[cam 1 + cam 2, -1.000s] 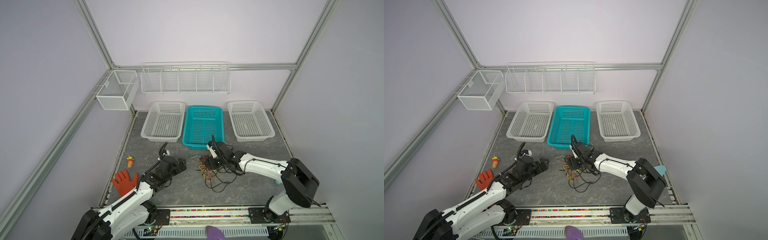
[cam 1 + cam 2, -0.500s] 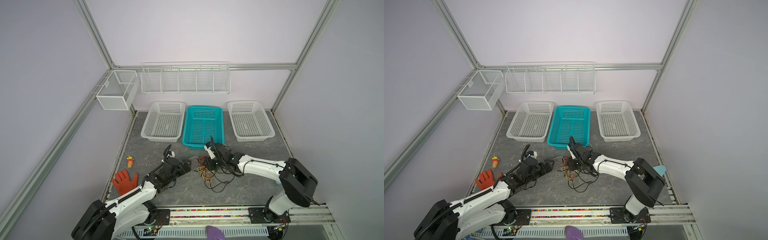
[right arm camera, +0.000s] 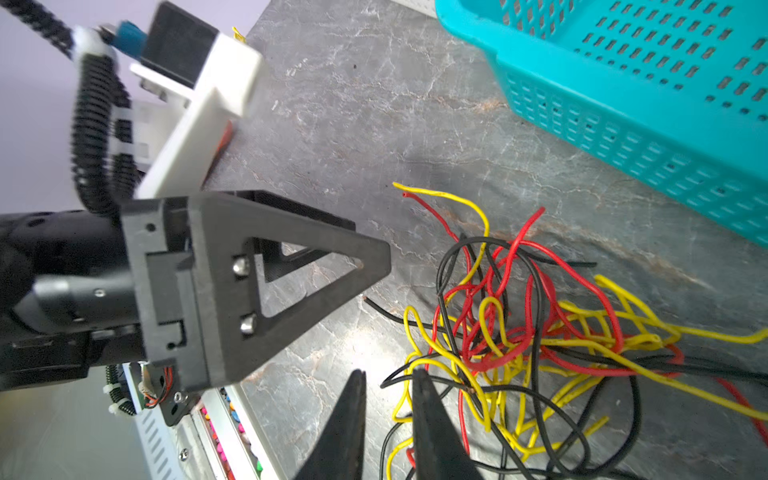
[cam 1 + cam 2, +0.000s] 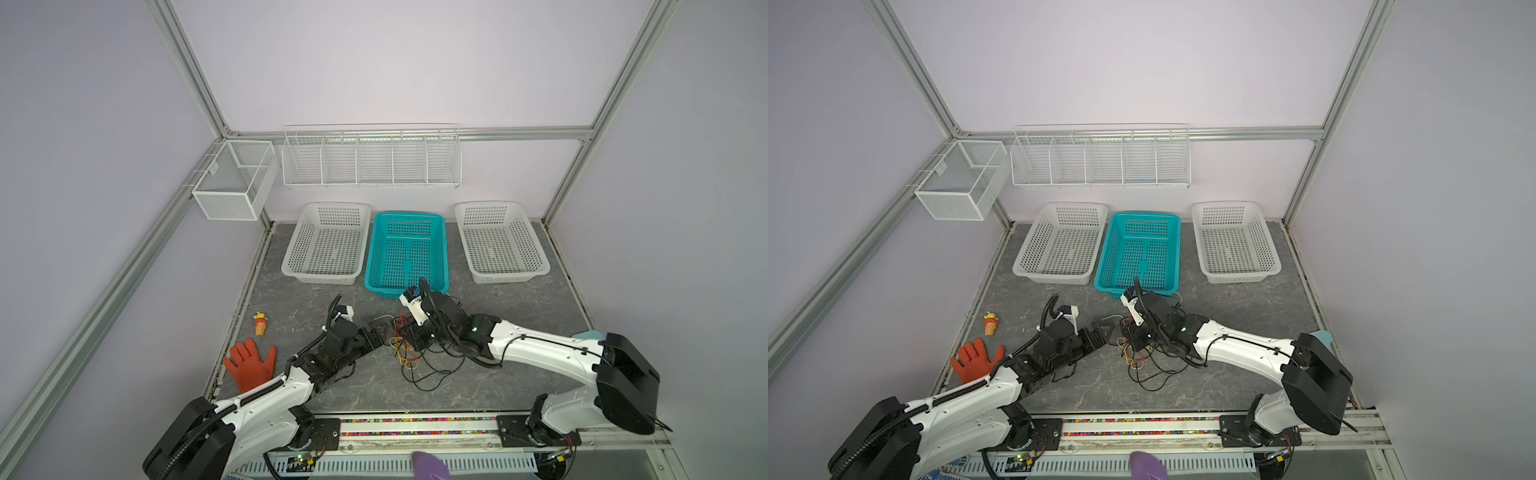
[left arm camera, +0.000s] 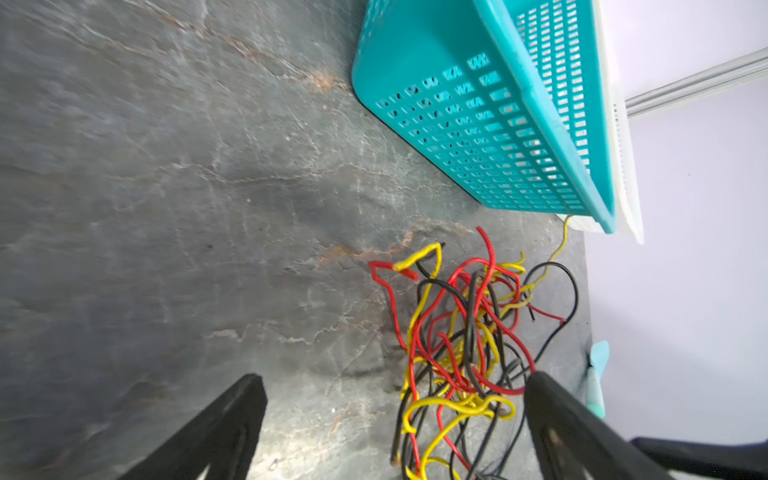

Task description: Untangle the cables

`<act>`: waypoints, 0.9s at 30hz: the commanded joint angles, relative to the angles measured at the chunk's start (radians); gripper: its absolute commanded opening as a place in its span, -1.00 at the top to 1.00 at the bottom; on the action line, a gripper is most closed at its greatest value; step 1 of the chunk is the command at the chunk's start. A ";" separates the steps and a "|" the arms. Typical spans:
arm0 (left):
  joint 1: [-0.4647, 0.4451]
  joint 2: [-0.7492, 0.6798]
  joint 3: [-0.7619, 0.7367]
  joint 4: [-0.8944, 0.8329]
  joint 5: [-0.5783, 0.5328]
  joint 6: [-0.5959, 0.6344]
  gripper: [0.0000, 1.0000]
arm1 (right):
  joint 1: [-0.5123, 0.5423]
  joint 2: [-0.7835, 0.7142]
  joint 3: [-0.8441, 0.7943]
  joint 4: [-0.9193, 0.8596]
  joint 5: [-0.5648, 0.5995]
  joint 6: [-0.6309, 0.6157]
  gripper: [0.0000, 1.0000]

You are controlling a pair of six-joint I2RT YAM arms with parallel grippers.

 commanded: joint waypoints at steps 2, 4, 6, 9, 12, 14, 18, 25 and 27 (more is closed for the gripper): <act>-0.012 0.034 -0.005 0.071 0.026 -0.038 -0.96 | 0.004 -0.057 -0.018 -0.060 0.074 0.004 0.39; -0.017 0.055 -0.005 0.082 0.026 -0.042 -0.96 | 0.004 -0.058 -0.018 -0.102 0.106 0.009 0.21; -0.025 0.085 -0.004 0.101 0.028 -0.048 -0.96 | 0.001 -0.050 -0.016 -0.133 0.127 0.012 0.06; -0.044 0.147 0.008 0.139 0.032 -0.053 -0.96 | 0.001 -0.034 -0.018 -0.135 0.144 0.015 -0.07; -0.068 0.225 0.039 0.167 0.040 -0.056 -0.95 | -0.009 -0.011 -0.053 -0.120 0.144 0.019 -0.10; -0.081 0.266 0.054 0.189 0.037 -0.064 -0.94 | -0.022 0.006 -0.053 -0.108 0.129 0.022 -0.13; -0.086 0.334 0.060 0.261 0.047 -0.098 -0.89 | -0.044 0.041 -0.057 -0.087 0.122 0.019 -0.15; -0.090 0.399 0.074 0.318 0.067 -0.113 -0.67 | -0.123 0.121 -0.092 0.007 -0.001 0.036 -0.12; -0.090 0.404 0.073 0.320 0.068 -0.114 -0.59 | -0.127 0.137 -0.091 0.017 -0.005 0.036 -0.09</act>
